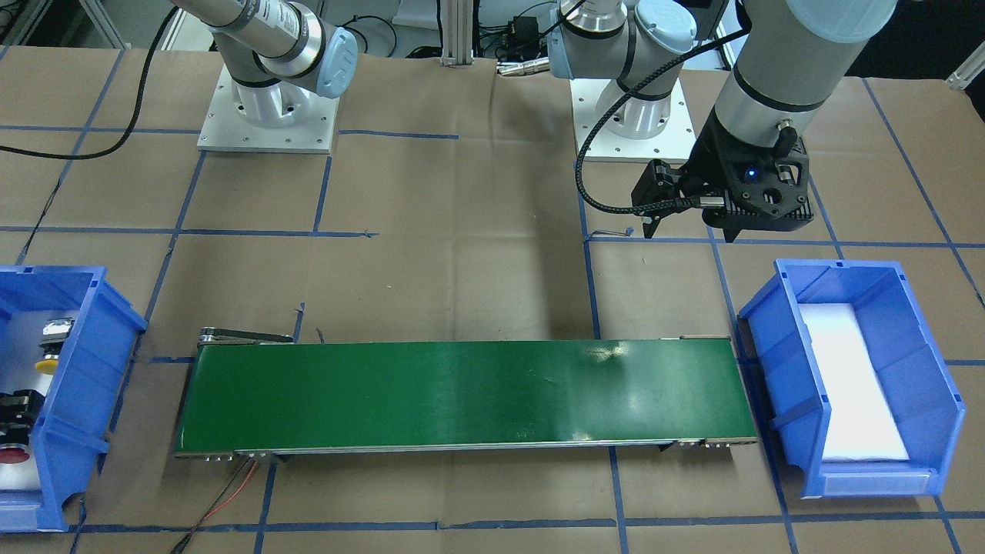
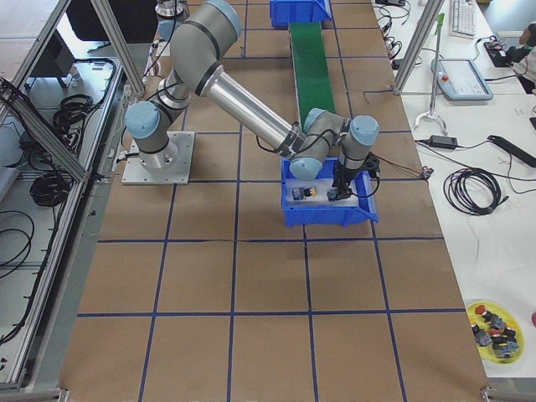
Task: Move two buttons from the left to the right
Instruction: 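Lower the red button into the bin and open the right gripper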
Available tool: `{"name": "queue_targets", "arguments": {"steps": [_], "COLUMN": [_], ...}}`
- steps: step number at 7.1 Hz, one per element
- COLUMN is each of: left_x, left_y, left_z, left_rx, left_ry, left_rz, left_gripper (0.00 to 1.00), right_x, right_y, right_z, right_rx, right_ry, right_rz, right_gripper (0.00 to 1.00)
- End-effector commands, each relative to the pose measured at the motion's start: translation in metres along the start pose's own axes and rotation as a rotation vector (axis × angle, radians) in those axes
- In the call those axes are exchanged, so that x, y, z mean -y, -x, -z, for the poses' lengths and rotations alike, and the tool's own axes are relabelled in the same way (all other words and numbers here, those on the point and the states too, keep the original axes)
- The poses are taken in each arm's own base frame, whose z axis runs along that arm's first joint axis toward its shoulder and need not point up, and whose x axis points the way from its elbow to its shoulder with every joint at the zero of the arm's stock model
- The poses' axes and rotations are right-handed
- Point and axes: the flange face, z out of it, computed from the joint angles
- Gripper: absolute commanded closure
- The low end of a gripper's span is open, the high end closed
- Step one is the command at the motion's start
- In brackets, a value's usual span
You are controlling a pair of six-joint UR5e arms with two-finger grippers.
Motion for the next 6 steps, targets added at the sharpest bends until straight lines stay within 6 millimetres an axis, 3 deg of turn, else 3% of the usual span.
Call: {"name": "queue_targets", "arguments": {"steps": [1,3,4,6], "left_x": [0.000,0.000,0.000,0.000], "left_y": [0.000,0.000,0.000,0.000], "left_z": [0.000,0.000,0.000,-0.001], "left_rx": [0.000,0.000,0.000,0.000], "left_ry": [0.000,0.000,0.000,0.001], "left_rz": [0.000,0.000,0.000,0.000], "left_gripper": [0.00,0.00,0.00,0.00], "right_x": [0.001,-0.002,-0.010,-0.012], "right_y": [0.000,0.001,0.004,0.033], "right_z": [0.007,0.039,0.075,0.160], "right_rx": [-0.001,-0.005,0.000,0.028], "right_ry": [-0.009,-0.030,-0.033,-0.189], "right_rz": [-0.002,-0.003,-0.005,0.026], "right_gripper": [0.01,0.01,0.01,0.00]}}
